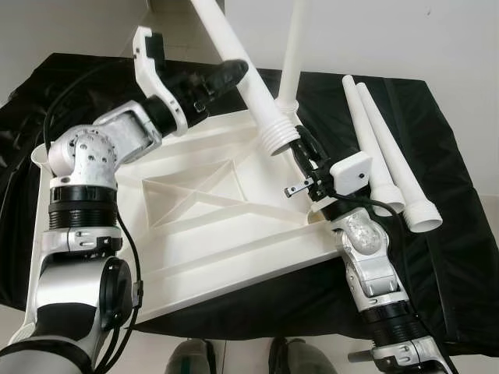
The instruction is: Building children table
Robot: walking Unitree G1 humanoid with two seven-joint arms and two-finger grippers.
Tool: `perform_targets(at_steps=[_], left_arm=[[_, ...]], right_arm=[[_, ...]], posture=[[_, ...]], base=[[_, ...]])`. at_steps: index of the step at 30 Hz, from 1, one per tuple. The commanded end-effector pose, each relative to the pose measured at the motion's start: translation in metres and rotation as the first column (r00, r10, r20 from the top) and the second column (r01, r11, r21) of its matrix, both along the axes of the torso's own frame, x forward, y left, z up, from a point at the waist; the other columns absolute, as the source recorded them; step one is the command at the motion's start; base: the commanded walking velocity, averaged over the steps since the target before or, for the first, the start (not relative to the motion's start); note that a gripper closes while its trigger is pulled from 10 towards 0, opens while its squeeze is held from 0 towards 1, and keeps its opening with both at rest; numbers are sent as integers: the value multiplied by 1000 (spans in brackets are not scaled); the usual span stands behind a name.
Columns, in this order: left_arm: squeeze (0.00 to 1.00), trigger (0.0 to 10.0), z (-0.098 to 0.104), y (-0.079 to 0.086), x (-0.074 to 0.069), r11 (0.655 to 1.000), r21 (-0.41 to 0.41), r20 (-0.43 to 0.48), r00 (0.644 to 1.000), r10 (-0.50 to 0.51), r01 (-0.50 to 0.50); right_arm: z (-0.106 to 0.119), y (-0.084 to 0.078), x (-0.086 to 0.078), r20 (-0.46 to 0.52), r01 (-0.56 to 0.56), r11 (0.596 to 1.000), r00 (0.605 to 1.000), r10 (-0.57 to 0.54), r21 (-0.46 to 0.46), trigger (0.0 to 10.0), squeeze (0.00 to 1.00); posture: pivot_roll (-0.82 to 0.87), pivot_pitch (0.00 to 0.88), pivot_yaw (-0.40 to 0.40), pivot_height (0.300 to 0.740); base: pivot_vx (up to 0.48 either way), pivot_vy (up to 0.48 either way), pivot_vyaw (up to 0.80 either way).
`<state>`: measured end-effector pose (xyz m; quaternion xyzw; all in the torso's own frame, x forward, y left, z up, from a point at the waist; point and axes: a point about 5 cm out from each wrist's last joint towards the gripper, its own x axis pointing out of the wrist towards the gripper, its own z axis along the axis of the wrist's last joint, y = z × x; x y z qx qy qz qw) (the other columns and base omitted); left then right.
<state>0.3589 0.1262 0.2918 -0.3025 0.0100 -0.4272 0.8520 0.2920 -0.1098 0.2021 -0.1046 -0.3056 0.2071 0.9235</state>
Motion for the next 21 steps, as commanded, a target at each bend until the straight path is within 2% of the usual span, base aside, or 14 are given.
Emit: perform_targets(at_steps=[1, 8, 12, 16, 21], left_arm=[[0, 10000, 4, -13, -1, 989, -51, 57, 989, -133, 136], [0, 10000, -3, -27, 5, 991, -27, 11, 992, -128, 128], [0, 10000, -6, -27, 8, 994, -31, -10, 994, -110, 109], [0, 10000, -9, -17, 30, 998, -46, -118, 992, 39, -45], [0, 10000, -7, -12, 36, 995, -45, -133, 987, 84, -91]], right_arm=[[4, 5, -2, 24, -25, 1000, 999, 25, -9, 10000, 0], [5, 8, -3, 34, -32, 999, 999, 33, -22, 10000, 0], [5, 8, -3, 37, -33, 999, 999, 34, -25, 10000, 0], [4, 10, -5, 39, -39, 998, 998, 41, -39, 10000, 0], [3, 10, -6, 38, -40, 998, 998, 42, -43, 10000, 0]], posture=[[26, 61, 23, 740], [22, 58, 23, 740], [18, 58, 24, 740], [15, 59, 26, 740], [13, 59, 27, 740]], base=[[0, 0, 0], [0, 0, 0], [0, 0, 0], [0, 0, 0], [0, 0, 0]])
